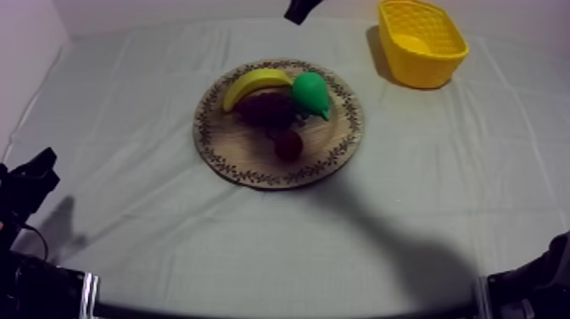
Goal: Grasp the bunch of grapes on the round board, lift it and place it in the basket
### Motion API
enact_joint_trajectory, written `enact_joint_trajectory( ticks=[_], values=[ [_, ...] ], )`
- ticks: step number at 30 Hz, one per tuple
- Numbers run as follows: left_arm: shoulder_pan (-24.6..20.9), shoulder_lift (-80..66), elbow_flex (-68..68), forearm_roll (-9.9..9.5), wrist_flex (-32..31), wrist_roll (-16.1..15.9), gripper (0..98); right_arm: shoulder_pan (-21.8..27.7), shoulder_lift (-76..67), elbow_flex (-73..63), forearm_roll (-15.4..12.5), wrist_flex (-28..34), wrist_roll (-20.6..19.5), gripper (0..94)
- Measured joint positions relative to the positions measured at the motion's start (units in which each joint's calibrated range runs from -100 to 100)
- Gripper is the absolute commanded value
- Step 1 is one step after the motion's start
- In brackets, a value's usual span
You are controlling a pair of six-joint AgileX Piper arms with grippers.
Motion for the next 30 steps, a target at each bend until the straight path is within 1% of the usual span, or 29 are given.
enact_joint_trajectory(
  ticks=[10,12,15,18,19,20,23,26,27,30],
  values=[
    [0.0,0.0,0.0,0.0,0.0,0.0,0.0,-1.0,0.5,1.3,0.4,-1.4,0.6,0.9],
    [0.0,0.0,0.0,0.0,0.0,0.0,0.0,-1.3,0.5,1.4,0.9,-1.6,0.5,1.6],
    [0.0,0.0,0.0,0.0,0.0,0.0,0.0,-1.8,0.5,1.9,1.3,-1.7,0.3,5.0],
    [0.0,0.0,0.0,0.0,0.0,0.0,0.0,-2.4,0.1,2.7,2.2,-2.4,-0.9,11.6],
    [0.0,0.0,0.0,0.0,0.0,0.0,0.0,-2.6,0.0,3.1,2.5,-2.7,-1.4,14.7],
    [0.0,0.0,0.0,0.0,0.0,0.0,0.0,-2.6,-0.1,3.4,2.8,-3.0,-2.0,20.6],
    [0.0,0.0,0.0,0.0,0.0,0.0,0.0,-2.8,-0.3,4.6,3.1,-3.5,-2.8,40.6],
    [0.0,0.0,0.0,0.0,0.0,0.0,0.0,-2.8,-0.9,6.2,3.2,-3.9,-2.7,62.8],
    [0.0,0.0,0.0,0.0,0.0,0.0,0.0,-2.7,-1.3,6.8,3.3,-4.4,-2.7,68.7],
    [0.0,0.0,0.0,0.0,0.0,0.0,0.0,-2.6,-1.5,8.6,3.7,-4.4,-2.3,81.4]
  ],
)
